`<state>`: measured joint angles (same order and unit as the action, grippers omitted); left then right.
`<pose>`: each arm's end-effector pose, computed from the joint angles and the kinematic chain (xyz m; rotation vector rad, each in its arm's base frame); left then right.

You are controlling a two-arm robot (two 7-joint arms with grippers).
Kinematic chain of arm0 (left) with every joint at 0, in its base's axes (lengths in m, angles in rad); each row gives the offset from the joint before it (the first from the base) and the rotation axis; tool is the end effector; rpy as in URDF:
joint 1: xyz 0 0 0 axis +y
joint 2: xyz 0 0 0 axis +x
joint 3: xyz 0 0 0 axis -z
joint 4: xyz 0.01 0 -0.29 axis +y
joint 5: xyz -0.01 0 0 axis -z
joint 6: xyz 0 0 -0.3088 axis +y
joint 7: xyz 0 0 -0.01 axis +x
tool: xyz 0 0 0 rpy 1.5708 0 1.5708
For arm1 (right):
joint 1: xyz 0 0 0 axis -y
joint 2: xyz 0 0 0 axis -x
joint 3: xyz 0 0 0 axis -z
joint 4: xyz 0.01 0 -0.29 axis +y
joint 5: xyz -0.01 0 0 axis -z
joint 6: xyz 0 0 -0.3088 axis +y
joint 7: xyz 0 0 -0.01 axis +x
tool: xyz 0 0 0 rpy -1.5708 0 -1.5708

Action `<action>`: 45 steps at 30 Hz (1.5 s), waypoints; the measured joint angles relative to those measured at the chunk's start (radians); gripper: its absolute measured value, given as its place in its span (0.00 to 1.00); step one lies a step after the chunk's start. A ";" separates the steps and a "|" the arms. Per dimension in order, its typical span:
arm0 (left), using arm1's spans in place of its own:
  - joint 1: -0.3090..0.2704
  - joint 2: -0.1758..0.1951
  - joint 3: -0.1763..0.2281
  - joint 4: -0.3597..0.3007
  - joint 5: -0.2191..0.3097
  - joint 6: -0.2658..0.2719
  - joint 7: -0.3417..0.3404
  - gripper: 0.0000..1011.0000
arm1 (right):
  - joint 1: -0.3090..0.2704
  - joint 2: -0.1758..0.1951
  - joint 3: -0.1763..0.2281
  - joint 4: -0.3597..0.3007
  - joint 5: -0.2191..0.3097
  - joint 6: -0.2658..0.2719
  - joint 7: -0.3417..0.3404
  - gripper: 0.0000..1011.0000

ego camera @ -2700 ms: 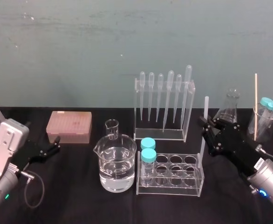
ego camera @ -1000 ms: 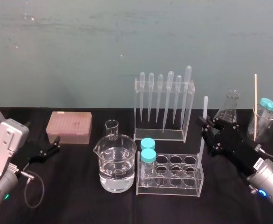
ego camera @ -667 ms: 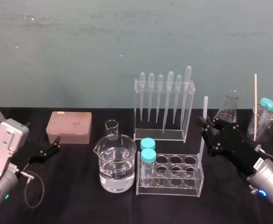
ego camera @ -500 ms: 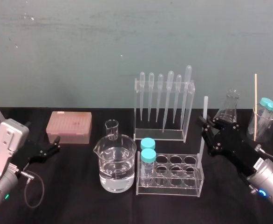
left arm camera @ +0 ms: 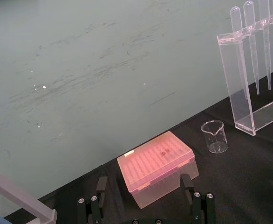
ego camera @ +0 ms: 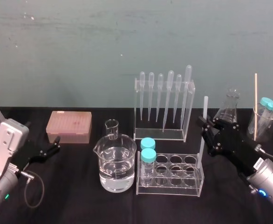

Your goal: Pick up the stirring rod with one hand, then place it down.

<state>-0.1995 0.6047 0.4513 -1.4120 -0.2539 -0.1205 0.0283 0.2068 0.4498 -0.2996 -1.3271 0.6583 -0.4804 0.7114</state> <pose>0.3581 0.0827 -0.3023 0.3045 -0.2851 1.2481 0.3740 -0.0803 -0.3049 0.3092 -0.2205 -0.7474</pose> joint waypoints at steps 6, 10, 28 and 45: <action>0.000 0.000 0.000 0.000 0.000 0.000 0.000 0.99 | 0.000 0.000 0.000 0.000 0.000 0.000 0.000 0.07; 0.000 0.000 0.000 0.000 0.000 0.000 0.000 0.99 | 0.000 0.000 0.000 0.000 0.000 0.000 0.000 0.07; 0.000 0.000 0.000 0.000 0.000 0.000 0.000 0.99 | 0.000 0.000 0.000 0.000 0.000 0.000 0.000 0.07; 0.000 0.000 0.000 0.000 0.000 0.000 0.000 0.99 | 0.014 -0.006 0.002 0.018 -0.016 0.004 0.033 0.07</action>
<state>-0.1995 0.6047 0.4514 -1.4120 -0.2538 -0.1205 0.0283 0.2205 0.4437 -0.2980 -1.3089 0.6426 -0.4761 0.7448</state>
